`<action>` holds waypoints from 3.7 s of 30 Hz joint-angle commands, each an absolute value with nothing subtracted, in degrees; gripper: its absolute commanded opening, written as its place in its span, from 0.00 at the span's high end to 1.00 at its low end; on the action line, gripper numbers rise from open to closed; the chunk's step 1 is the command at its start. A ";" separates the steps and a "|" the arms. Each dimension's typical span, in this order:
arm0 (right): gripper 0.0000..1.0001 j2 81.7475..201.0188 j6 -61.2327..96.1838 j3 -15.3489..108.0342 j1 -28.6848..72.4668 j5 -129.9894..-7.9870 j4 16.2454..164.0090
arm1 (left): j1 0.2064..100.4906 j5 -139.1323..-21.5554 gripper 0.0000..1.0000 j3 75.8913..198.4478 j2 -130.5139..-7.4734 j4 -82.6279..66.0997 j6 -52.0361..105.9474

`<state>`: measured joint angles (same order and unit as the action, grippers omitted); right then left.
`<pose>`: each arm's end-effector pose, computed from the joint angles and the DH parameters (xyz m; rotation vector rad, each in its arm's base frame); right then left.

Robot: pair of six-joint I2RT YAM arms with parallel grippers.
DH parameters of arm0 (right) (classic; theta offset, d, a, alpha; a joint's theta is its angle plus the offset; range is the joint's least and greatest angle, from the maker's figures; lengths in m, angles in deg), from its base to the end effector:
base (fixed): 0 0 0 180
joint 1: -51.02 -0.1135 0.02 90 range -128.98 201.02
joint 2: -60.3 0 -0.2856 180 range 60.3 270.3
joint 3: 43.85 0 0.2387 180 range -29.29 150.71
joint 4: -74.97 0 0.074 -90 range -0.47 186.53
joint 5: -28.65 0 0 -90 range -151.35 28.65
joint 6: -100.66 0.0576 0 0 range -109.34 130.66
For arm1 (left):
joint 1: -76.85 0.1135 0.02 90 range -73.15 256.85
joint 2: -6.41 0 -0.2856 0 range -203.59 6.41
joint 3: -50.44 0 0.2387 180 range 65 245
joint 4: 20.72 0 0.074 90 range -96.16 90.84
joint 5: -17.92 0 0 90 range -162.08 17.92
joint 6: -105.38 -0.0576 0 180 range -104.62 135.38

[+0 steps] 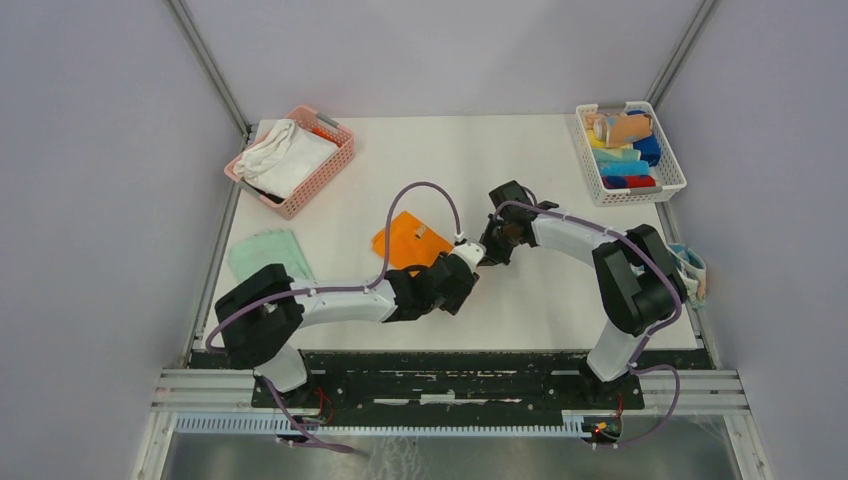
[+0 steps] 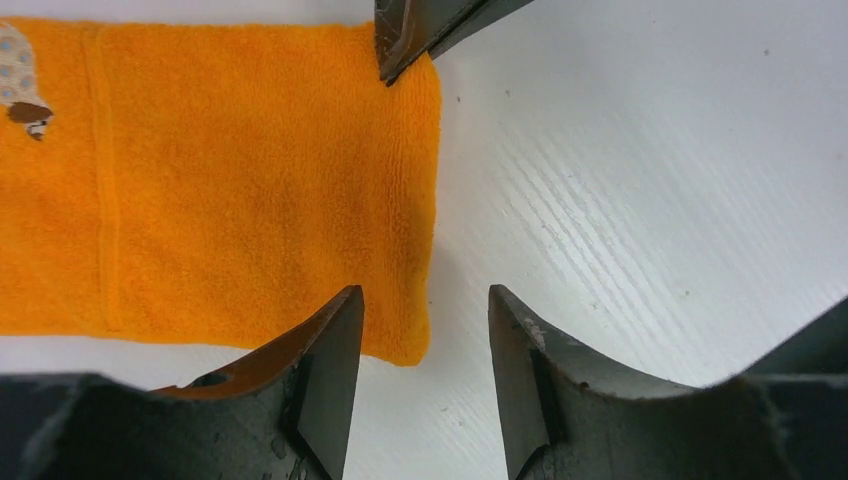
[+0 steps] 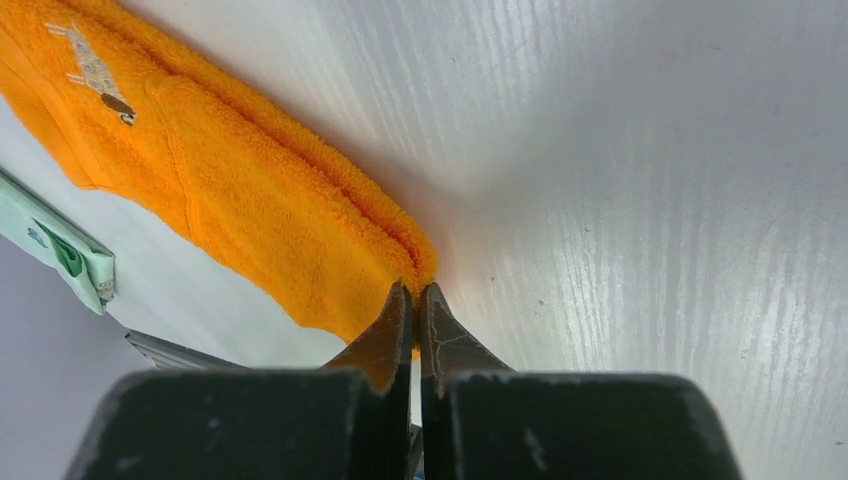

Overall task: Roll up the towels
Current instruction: Roll the towel at the center of the board.

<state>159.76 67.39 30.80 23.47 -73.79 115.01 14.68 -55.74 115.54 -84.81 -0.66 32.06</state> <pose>0.2948 0.1678 0.1772 0.6590 2.8104 0.6651 0.1683 -0.2842 0.2007 0.7859 2.2266 -0.3407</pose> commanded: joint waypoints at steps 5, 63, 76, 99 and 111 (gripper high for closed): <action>1.00 159.27 67.88 33.47 26.09 -77.14 118.40 | 6.92 -33.81 0.43 120.94 -92.54 -2.50 24.65; 0.42 149.28 64.59 11.86 30.64 -88.27 76.63 | 38.60 -95.37 0.97 106.38 -96.48 -22.03 58.45; 0.49 160.58 71.14 11.39 29.85 -91.52 64.20 | 39.77 -95.80 0.97 106.75 -98.26 -20.40 59.91; 0.49 158.80 72.45 6.32 30.42 -93.22 55.74 | 40.02 -95.24 0.97 105.34 -97.70 -21.23 62.92; 0.51 162.50 75.57 2.39 31.07 -93.82 43.00 | 40.20 -95.53 0.97 104.81 -97.73 -21.80 63.54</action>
